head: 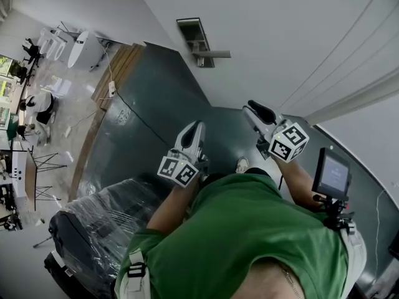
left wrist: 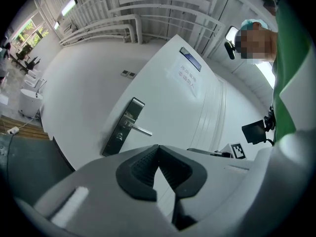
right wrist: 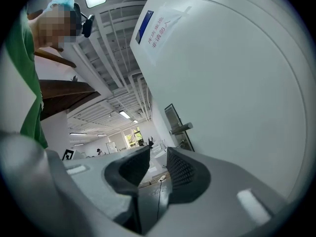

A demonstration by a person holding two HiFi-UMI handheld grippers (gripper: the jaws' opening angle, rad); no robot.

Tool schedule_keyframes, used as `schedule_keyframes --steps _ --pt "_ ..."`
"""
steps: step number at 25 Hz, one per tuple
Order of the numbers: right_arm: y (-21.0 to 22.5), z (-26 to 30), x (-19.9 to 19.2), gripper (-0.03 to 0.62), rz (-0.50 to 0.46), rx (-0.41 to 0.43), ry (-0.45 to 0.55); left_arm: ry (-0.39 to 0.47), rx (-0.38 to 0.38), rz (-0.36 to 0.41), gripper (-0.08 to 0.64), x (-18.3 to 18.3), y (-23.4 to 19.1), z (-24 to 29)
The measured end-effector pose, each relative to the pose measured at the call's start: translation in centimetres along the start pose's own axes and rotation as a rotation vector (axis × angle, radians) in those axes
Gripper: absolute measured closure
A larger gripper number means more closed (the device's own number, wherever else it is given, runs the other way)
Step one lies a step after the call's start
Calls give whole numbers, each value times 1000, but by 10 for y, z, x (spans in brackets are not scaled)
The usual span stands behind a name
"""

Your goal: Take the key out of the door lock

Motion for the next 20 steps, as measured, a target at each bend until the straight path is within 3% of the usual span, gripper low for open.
schedule_keyframes --steps 14,20 --pt "16 18 14 483 -13 63 -29 28 95 -27 554 6 -13 3" --pt "36 45 29 482 -31 68 -33 27 109 -37 554 14 -43 24"
Point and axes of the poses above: the fingertips, and each gripper's own axes: z forward along the fingers, y to its right, x out of its top, the point moved 2 cm from there along -z, backward along the fingers, and after that the axes turned 15 degrees about -y, right-handed, at the moved point
